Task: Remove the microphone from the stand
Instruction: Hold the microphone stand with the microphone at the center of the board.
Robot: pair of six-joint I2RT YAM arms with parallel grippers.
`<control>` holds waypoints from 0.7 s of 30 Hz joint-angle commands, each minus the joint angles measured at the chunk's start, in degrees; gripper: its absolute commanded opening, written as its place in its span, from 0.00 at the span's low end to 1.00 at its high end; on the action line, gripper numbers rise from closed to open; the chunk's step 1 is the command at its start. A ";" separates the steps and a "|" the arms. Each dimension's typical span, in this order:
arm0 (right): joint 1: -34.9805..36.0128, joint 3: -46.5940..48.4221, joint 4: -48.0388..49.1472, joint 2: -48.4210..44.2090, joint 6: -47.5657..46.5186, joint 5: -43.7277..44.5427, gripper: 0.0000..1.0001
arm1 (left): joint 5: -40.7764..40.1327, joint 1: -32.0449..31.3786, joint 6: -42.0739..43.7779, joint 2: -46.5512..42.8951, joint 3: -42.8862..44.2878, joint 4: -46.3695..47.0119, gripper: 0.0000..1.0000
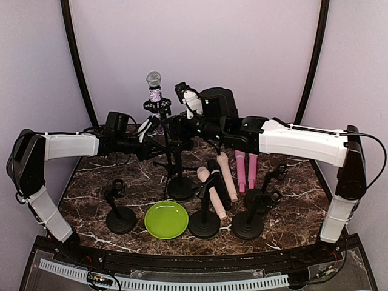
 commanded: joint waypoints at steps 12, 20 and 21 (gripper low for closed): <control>1.00 16.03 -2.23 14.81 -2.72 6.69 0.58 | 2.54 -0.35 -6.27 -1.43 -2.17 0.09 0.05; 0.98 16.04 1.91 16.21 -2.67 7.09 0.39 | -1.43 -1.30 -2.04 -1.23 -2.56 -1.74 0.05; 0.99 15.71 2.47 16.10 -2.68 6.96 0.35 | -1.86 -1.35 -1.59 -1.19 -2.51 -2.02 0.05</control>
